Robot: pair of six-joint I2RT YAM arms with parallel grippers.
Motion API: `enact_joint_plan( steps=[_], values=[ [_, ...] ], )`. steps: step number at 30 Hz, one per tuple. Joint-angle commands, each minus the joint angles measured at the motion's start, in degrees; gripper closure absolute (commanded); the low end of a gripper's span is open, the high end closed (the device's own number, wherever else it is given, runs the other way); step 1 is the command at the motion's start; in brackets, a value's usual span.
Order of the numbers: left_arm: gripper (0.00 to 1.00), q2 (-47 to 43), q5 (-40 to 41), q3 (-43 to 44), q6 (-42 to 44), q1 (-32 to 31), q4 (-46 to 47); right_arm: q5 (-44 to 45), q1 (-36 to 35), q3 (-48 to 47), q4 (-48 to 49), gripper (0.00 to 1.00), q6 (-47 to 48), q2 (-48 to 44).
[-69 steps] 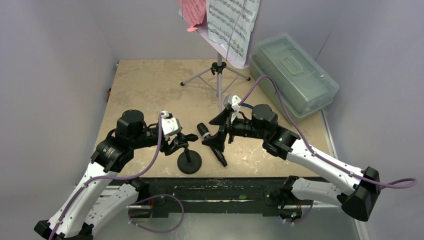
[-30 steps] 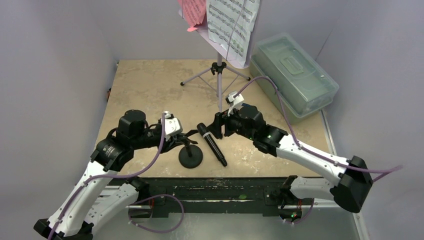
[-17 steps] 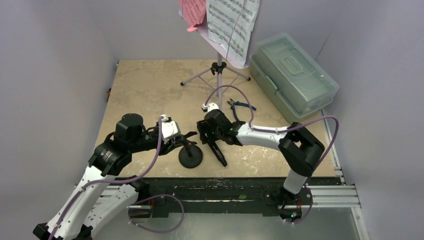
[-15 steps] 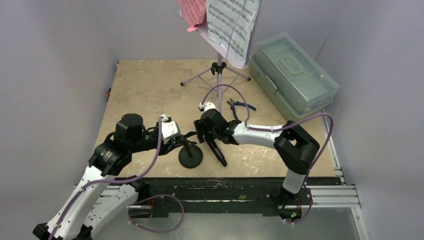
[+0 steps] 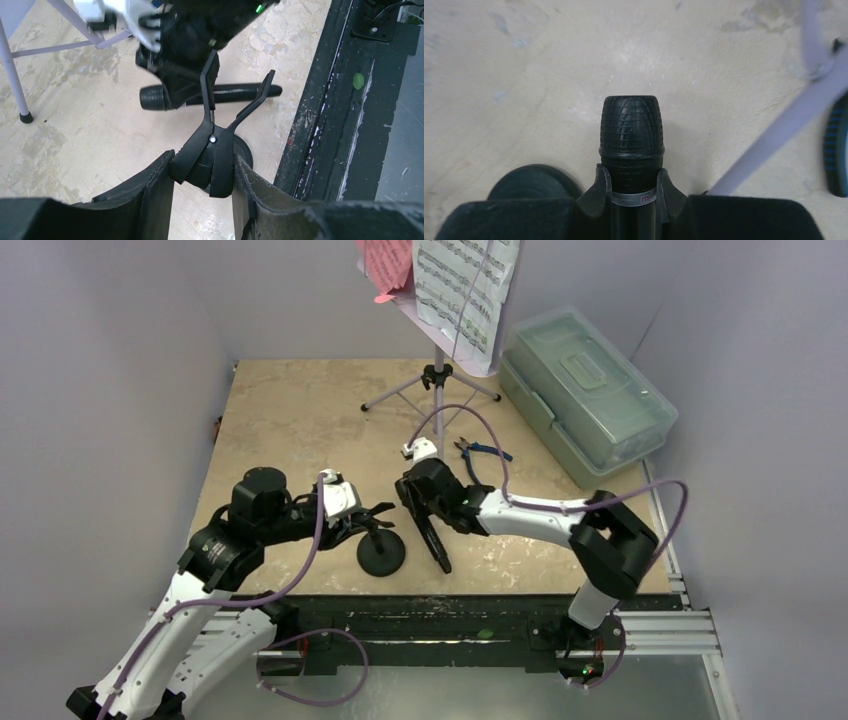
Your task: Set up the instrument practice props
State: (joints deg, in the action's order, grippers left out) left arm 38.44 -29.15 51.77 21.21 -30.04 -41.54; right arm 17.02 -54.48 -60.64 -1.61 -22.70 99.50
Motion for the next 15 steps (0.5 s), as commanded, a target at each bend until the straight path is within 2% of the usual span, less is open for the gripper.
enact_joint_plan(
  steps=[1,9,12,14,15],
  values=[
    [1.0,-0.03,0.78,0.01,1.9,-0.1,1.99,-0.12,-0.08,4.04,7.73,1.0,3.88,-15.93],
    [1.0,0.06,0.72,-0.21,1.92,-0.28,2.36,-9.46,1.25,15.48,17.07,1.0,10.87,-38.58],
    [1.0,0.23,0.2,-0.38,1.82,-0.27,2.61,-22.69,1.35,21.62,29.18,1.0,16.67,-44.37],
    [1.0,0.31,-0.02,-0.22,1.88,-0.27,2.5,-32.57,1.31,24.41,39.55,1.0,19.87,-45.58],
    [1.0,0.39,-0.08,-0.17,1.99,-0.23,2.29,-36.4,1.3,24.42,41.78,1.0,21.29,-45.17]
  ],
)
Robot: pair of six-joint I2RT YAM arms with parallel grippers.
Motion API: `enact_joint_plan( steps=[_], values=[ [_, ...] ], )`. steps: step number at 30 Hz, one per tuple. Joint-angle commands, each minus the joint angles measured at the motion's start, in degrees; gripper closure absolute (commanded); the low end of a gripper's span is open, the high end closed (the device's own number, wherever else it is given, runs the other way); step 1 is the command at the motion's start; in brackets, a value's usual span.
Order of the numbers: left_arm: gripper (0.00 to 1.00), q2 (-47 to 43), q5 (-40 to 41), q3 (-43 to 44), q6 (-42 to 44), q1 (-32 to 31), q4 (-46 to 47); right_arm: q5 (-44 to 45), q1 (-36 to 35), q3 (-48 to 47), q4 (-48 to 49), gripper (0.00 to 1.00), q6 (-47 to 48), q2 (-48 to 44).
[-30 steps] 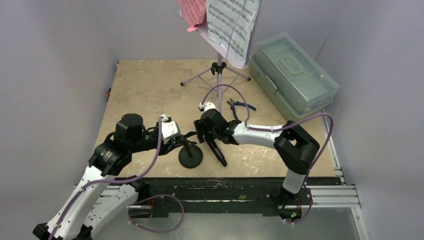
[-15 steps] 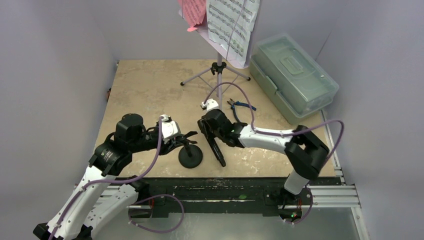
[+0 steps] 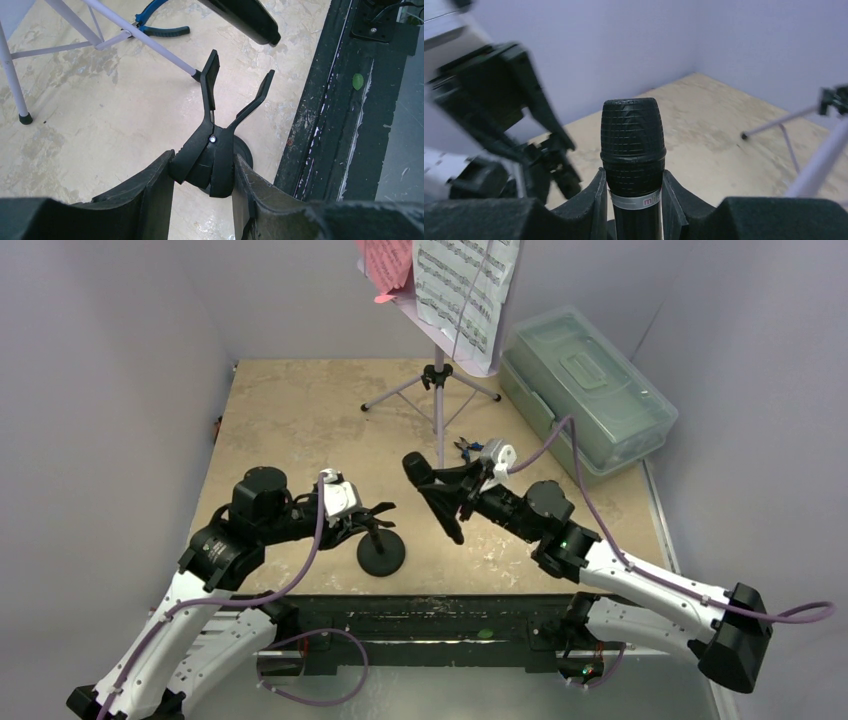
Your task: Set up the instrument practice props
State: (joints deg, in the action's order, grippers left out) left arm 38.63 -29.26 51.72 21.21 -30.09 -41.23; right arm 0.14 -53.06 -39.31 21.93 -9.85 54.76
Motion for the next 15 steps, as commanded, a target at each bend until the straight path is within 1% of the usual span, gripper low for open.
enact_joint_plan(
  steps=[1,4,7,11,15],
  values=[
    [1.0,0.3,0.06,0.02,2.06,-0.23,1.84,-24.17,-0.12,2.59,19.71,1.0,9.19,0.36],
    [1.0,0.3,0.0,-0.08,2.17,-0.23,1.69,-31.11,-0.12,1.62,26.0,1.0,9.03,2.73],
    [1.0,0.47,-0.12,-0.28,2.08,-0.24,1.87,-33.88,-0.12,2.24,34.02,1.0,6.88,3.94],
    [1.0,0.56,-0.36,-0.54,1.95,-0.22,2.28,-36.37,-0.16,-0.14,34.6,1.0,7.36,6.34],
    [1.0,0.74,-0.53,-0.75,1.86,-0.24,2.6,-37.26,-0.2,0.48,41.28,1.0,5.71,9.4]
  ],
)
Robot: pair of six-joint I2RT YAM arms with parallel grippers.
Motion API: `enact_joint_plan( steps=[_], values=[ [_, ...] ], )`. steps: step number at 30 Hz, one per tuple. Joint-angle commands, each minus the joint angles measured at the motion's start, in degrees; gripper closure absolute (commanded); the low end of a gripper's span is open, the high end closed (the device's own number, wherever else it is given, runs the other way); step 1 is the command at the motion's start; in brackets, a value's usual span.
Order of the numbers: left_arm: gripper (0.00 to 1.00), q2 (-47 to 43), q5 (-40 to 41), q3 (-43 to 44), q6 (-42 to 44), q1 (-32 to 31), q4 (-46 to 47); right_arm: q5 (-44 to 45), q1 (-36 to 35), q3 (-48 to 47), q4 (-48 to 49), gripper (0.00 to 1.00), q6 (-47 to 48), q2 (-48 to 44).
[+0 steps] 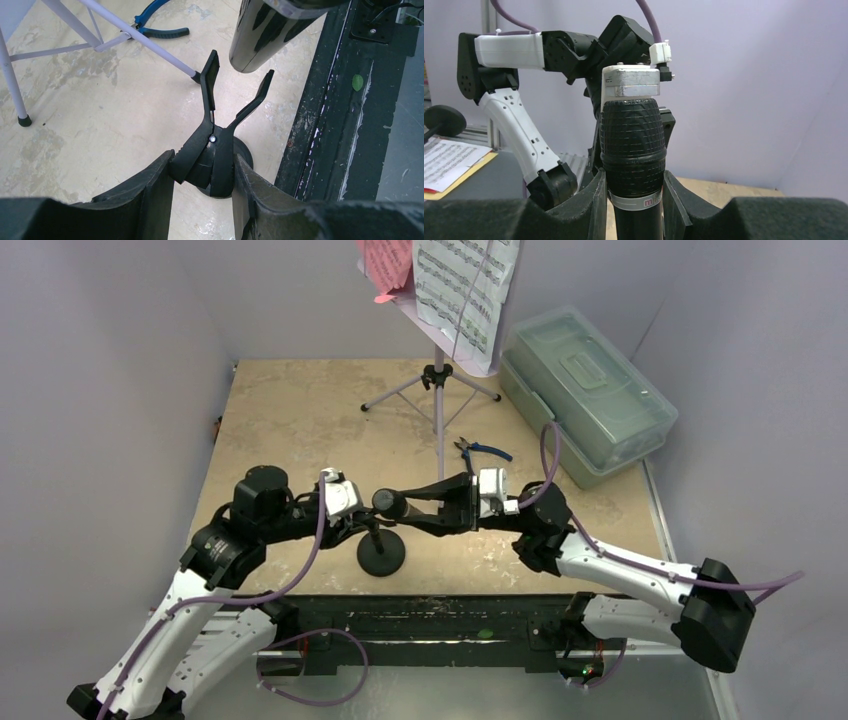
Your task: Set up the instrument practice props
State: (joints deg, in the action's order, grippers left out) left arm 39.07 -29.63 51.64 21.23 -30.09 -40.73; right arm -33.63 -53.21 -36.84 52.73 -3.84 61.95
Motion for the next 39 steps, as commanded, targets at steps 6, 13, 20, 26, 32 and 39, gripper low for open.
enact_joint_plan(
  steps=[6,13,20,26,32,39],
  values=[
    [1.0,0.17,-0.23,-1.2,1.62,-0.24,2.38,-1.09,-0.25,0.13,25.09,1.0,-4.36,8.28],
    [1.0,-0.05,-0.72,-2.4,0.3,-0.24,4.22,4.06,-1.34,1.27,33.54,1.0,-5.41,13.98],
    [1.0,-1.51,-2.08,-5.37,-2.82,-0.24,9.5,7.19,-2.36,2.43,39.75,1.0,-6.56,18.82],
    [1.0,-4.09,-1.65,-8.44,-6.37,-0.21,13.75,8.03,-3.32,2.6,46.68,1.0,-7.56,24.41],
    [1.0,-7.29,-0.04,-10.65,-10.19,-0.23,17.58,9.29,-3.71,1.25,52.28,1.0,-8.56,29.02],
    [1.0,-13.0,2.12,-15.46,-17.98,-0.19,26.92,9.04,-3.83,0.16,53.0,1.0,-9.25,31.33]
  ],
)
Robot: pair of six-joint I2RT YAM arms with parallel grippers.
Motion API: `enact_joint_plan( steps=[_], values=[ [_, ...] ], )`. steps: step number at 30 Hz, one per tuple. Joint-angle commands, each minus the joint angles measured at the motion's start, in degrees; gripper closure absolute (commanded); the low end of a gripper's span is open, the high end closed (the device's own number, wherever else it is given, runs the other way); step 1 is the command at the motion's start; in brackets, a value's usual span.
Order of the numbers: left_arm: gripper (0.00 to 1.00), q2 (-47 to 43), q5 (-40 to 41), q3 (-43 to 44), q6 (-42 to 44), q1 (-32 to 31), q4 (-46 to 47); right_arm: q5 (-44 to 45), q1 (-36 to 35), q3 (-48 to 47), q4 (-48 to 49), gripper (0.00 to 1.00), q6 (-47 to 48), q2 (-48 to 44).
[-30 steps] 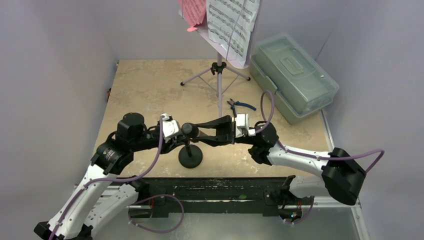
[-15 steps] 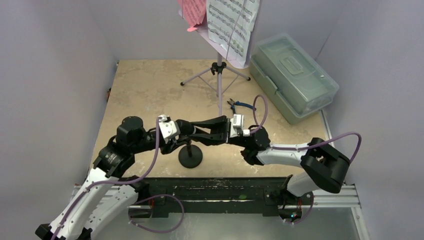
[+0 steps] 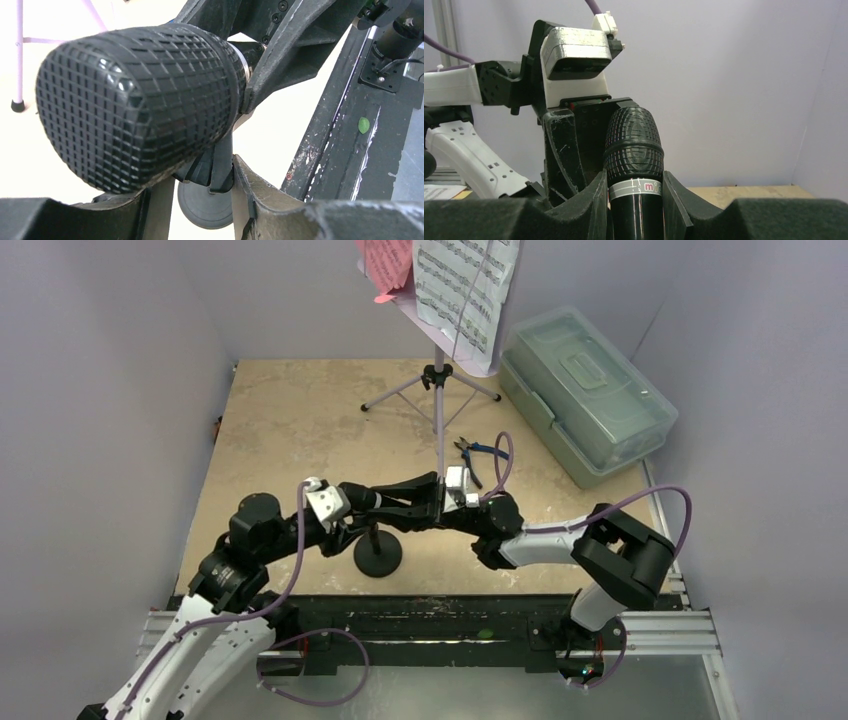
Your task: Set up the instrument practice props
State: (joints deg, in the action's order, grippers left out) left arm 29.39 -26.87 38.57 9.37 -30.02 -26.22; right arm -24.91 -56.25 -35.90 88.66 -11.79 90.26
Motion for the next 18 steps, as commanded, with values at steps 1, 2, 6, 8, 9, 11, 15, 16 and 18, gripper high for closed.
enact_joint_plan(
  steps=[1,2,6,8,9,11,15,16,18],
  values=[
    [1.0,-4.05,-0.78,-3.28,-8.01,-0.3,14.26,0.33,-0.79,-1.33,17.11,1.0,-1.84,3.47],
    [1.0,-4.64,-1.06,-4.22,-9.78,-0.3,16.29,0.19,-0.79,-1.99,17.08,1.0,-2.17,3.89],
    [1.0,-6.92,-1.77,-7.02,-17.39,-0.28,24.45,0.57,-1.36,-4.81,17.08,1.0,-2.76,4.63],
    [1.0,-7.7,-2.06,-7.48,-19.82,-0.25,27.85,0.9,-1.56,-6.29,17.11,1.0,-3.26,5.19],
    [1.0,-7.88,-2.17,-7.57,-20.71,-0.25,28.87,1.21,-1.77,-7.05,17.1,1.0,-3.55,5.45],
    [1.0,-8.38,-1.83,-7.83,-22.86,-0.26,30.67,2.16,-2.08,-8.14,17.16,1.0,-4.32,6.08],
    [1.0,-10.41,0.48,-8.59,-25.75,-0.3,34.29,4.47,-2.46,-8.35,17.11,1.0,-6.76,5.51],
    [1.0,-10.62,0.72,-8.53,-25.68,-0.3,34.14,5.77,-2.46,-7.94,17.09,1.0,-7.6,4.95],
    [1.0,-10.71,1.58,-7.51,-24.58,-0.26,32.35,8.53,-2.12,-5.51,17.12,1.0,-7.92,3.07]
  ],
)
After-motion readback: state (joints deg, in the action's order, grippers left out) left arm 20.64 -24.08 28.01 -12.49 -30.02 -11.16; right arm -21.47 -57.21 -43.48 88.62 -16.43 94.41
